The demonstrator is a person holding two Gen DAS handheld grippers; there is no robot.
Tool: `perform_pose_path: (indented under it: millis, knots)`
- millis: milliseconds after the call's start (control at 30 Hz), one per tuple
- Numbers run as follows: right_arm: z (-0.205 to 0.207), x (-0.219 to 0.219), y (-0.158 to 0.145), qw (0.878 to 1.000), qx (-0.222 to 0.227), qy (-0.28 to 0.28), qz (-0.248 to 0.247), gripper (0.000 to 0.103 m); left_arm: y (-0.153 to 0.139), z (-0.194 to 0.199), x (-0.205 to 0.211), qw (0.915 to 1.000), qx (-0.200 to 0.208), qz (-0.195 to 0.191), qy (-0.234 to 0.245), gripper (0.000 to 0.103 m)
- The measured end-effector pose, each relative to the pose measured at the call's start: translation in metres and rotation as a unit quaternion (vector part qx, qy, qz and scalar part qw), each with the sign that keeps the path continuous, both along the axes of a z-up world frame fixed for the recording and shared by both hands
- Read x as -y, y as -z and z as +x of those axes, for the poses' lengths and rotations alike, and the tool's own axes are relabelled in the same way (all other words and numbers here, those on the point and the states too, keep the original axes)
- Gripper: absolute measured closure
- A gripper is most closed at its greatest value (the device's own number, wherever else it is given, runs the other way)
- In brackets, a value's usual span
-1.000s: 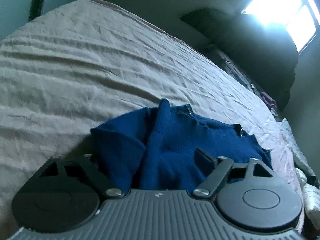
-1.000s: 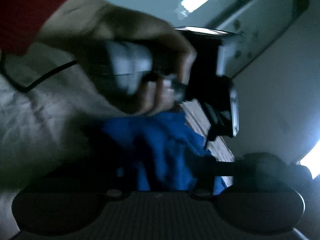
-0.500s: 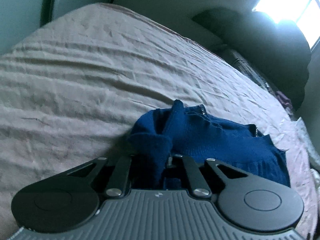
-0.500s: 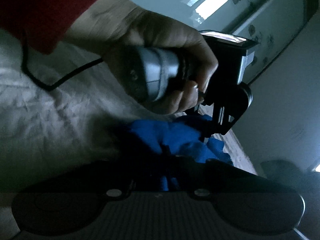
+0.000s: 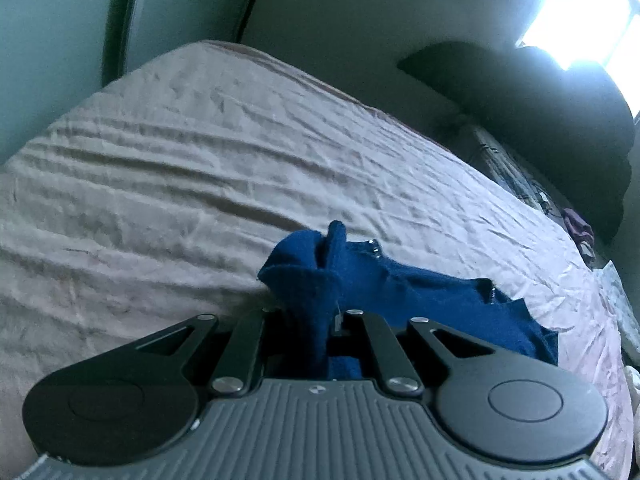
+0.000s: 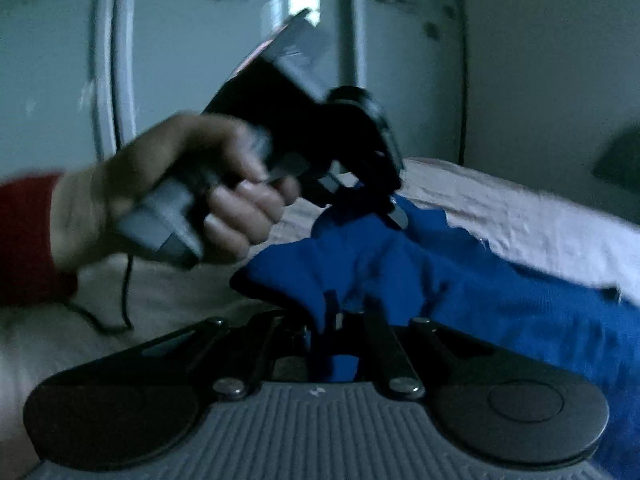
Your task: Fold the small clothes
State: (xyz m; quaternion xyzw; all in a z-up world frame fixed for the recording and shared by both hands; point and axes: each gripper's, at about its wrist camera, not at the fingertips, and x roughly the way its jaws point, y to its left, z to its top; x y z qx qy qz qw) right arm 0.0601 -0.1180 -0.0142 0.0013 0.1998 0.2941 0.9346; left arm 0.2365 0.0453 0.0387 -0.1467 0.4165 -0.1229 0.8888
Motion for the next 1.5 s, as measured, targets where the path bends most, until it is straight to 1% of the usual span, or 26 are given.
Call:
perform_pose_path:
  millis: [133, 233, 433, 600, 733, 967, 1133, 1267, 1500]
  knots:
    - [0.007, 0.034, -0.001, 0.996, -0.033, 0.007, 0.078, 0.098, -0.013, -0.006, 0.014, 0.9999, 0.005, 0.004, -0.011, 0.094]
    - [0.01, 0.053, 0.003, 0.991, -0.047, 0.01, 0.123, 0.098, -0.023, -0.01, 0.023, 0.9998, 0.012, -0.001, -0.014, 0.095]
    - [0.007, 0.082, 0.004, 0.982, -0.054, 0.027, 0.178, 0.098, -0.042, -0.016, 0.057, 0.9992, 0.039, -0.001, -0.004, 0.095]
    - [-0.002, 0.105, 0.003, 0.979, -0.042, 0.05, 0.192, 0.098, -0.053, -0.02, 0.091, 0.9983, 0.057, 0.008, 0.014, 0.095]
    - [-0.013, 0.129, 0.003, 0.975, -0.041, 0.072, 0.208, 0.098, -0.06, -0.024, 0.126, 0.9968, 0.069, 0.021, 0.034, 0.095]
    - [-0.027, 0.166, 0.007, 0.968, -0.036, 0.11, 0.222, 0.098, -0.058, -0.031, 0.192, 0.9917, 0.087, 0.052, 0.079, 0.095]
    - [-0.037, 0.191, 0.014, 0.963, -0.036, 0.14, 0.229, 0.098, -0.049, -0.034, 0.235, 0.9862, 0.096, 0.073, 0.114, 0.095]
    - [-0.042, 0.21, 0.022, 0.957, -0.042, 0.163, 0.236, 0.098, -0.036, -0.036, 0.268, 0.9817, 0.096, 0.09, 0.138, 0.095]
    - [-0.055, 0.232, 0.033, 0.949, -0.054, 0.188, 0.246, 0.098, -0.015, -0.045, 0.307, 0.9746, 0.089, 0.107, 0.176, 0.095]
